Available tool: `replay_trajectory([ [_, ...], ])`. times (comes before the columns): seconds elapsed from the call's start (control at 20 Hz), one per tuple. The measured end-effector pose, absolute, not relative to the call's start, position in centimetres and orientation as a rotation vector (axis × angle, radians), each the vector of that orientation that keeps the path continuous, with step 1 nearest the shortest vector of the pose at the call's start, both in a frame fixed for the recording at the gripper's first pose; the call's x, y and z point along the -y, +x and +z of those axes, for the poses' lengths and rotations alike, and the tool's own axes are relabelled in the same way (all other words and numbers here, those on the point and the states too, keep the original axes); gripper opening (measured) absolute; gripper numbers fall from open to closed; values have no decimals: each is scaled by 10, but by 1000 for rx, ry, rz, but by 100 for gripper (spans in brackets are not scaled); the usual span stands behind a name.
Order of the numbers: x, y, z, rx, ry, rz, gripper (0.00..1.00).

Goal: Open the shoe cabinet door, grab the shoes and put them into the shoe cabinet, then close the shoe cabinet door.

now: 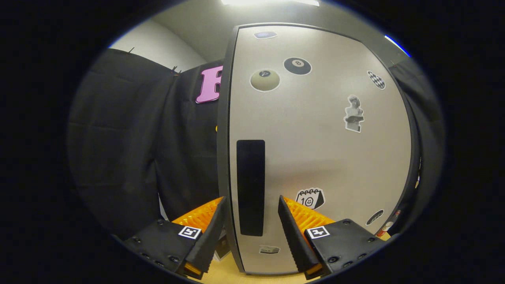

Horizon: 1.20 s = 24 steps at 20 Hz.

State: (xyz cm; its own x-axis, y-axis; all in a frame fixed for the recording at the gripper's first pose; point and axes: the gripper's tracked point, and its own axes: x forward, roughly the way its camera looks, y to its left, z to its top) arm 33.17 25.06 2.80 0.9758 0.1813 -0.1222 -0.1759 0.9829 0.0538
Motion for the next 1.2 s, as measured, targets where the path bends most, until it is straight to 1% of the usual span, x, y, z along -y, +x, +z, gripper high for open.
replay_trajectory([
  [0.05,-252,335,26,-136,45,177,79],
  [0.15,-248,339,25,-141,42,151,65],
  [0.25,-253,340,26,-140,30,158,51],
  [0.35,-254,341,25,-152,20,158,35],
  [0.45,-254,338,23,-174,37,177,28],
  [0.5,-253,336,24,-178,36,190,20],
  [0.55,-253,335,25,-177,22,201,20],
  [0.6,-252,334,24,-183,3,214,14],
  [0.9,-247,301,30,-178,22,300,14],
  [1.2,-232,270,35,-182,1,341,14],
])
